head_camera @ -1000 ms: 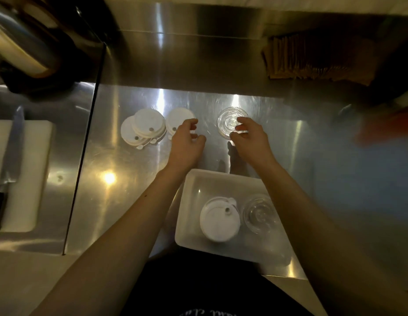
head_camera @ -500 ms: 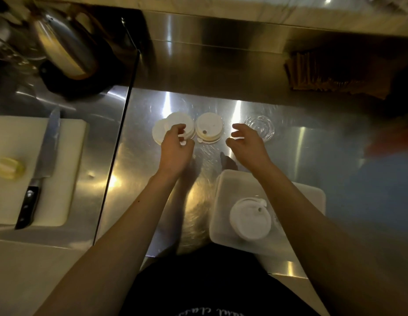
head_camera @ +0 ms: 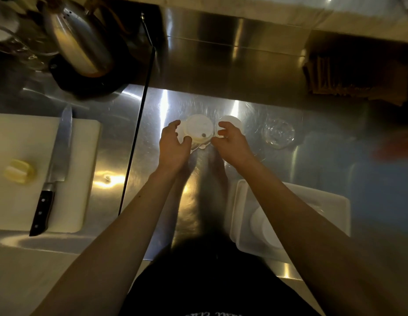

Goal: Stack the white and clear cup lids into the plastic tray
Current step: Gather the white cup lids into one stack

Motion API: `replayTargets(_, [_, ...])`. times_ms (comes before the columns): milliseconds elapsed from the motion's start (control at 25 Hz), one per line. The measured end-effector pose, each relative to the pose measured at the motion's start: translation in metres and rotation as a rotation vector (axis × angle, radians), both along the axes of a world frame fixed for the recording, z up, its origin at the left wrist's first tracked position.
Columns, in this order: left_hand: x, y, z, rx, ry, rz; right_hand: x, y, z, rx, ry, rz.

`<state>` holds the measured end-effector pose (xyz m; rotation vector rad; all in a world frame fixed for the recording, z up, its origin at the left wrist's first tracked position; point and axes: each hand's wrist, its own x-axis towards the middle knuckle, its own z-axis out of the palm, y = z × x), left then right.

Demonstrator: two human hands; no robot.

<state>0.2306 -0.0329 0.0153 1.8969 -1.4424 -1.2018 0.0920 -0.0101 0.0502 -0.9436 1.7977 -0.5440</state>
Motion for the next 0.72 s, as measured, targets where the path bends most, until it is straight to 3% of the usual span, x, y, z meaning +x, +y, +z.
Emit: replayTargets(720, [-0.004,-0.026,-0.024,0.092,0.047,-0.071,0.022,-0.029,-0.031,0.043,0.112,-0.016])
